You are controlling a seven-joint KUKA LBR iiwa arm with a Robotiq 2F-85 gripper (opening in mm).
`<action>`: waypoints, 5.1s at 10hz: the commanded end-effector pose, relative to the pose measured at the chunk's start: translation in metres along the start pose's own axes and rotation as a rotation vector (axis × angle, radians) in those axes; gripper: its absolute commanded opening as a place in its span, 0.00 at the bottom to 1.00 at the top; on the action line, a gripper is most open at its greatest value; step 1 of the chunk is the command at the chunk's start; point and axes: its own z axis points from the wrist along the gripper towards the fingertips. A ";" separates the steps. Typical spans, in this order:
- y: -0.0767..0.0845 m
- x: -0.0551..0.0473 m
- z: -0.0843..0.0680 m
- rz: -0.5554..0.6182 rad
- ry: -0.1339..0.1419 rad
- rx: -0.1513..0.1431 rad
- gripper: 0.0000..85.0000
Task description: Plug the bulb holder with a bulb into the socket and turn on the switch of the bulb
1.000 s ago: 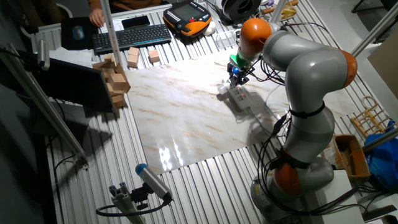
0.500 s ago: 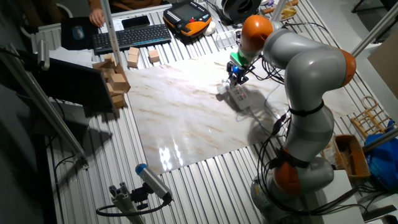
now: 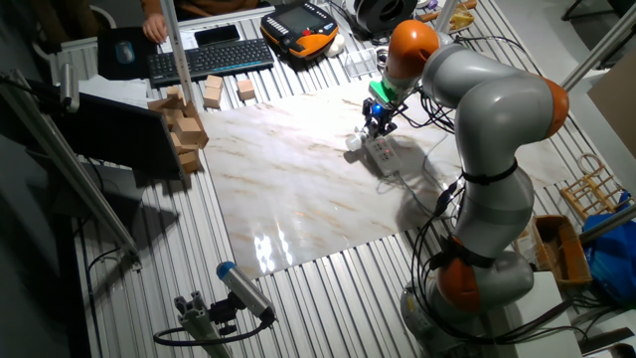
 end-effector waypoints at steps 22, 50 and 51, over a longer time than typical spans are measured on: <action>0.002 -0.012 0.009 -0.037 0.052 0.017 0.00; 0.008 -0.015 0.027 0.055 0.026 -0.031 0.60; 0.010 -0.010 0.019 0.038 0.030 -0.027 0.60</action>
